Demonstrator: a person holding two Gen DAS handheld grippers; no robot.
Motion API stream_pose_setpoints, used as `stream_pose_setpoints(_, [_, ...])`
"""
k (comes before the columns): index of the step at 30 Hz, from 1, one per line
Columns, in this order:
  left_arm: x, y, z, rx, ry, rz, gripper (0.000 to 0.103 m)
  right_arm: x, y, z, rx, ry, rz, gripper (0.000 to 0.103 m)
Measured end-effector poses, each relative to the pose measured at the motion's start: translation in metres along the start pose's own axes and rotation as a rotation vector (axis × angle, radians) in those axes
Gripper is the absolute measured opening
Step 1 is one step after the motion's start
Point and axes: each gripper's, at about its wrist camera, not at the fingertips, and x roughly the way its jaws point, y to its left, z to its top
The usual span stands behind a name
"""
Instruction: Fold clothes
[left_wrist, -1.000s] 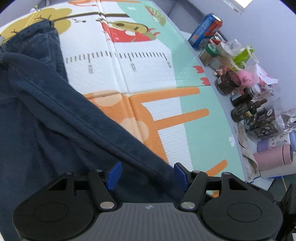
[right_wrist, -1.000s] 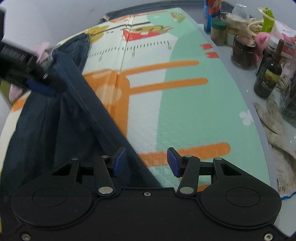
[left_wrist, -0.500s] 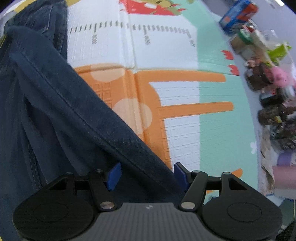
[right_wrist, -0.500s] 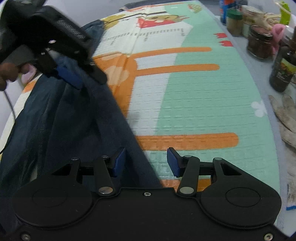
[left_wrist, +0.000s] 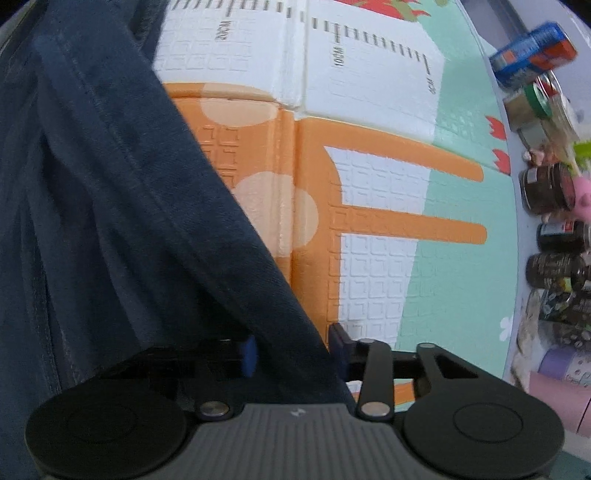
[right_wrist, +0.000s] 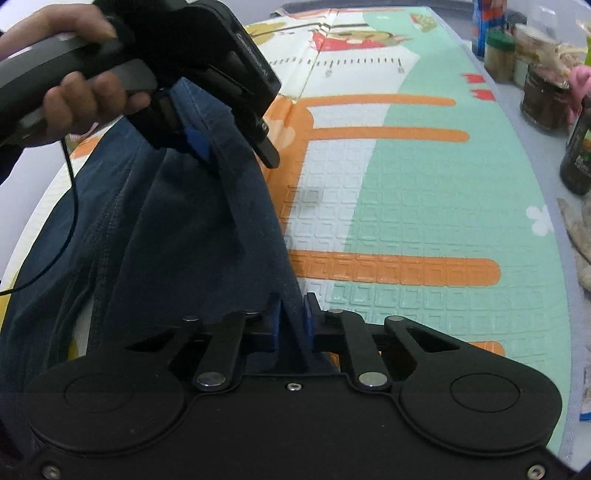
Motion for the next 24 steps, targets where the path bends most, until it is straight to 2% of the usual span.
stream_pose_setpoints(4, [-0.005,0.01,-0.001,-0.027,0.004,-0.032,0.014,-0.01,0.006,-0.001,0.007,-0.013,0.032,0.007])
stream_pose_setpoints(7, [-0.015,0.016,-0.005,-0.022,-0.003,-0.068,0.008,-0.017,0.01,-0.001,0.013,-0.023,0.056,0.007])
stream_pose_setpoints(16, [-0.06,0.031,-0.019,0.039,-0.018,-0.152,0.005,-0.053,0.039,0.0,0.015,-0.065,0.164,0.005])
stream_pose_setpoints(24, [-0.11,0.068,-0.04,0.041,-0.05,-0.208,0.005,-0.085,0.086,0.011,-0.025,-0.075,0.303,0.005])
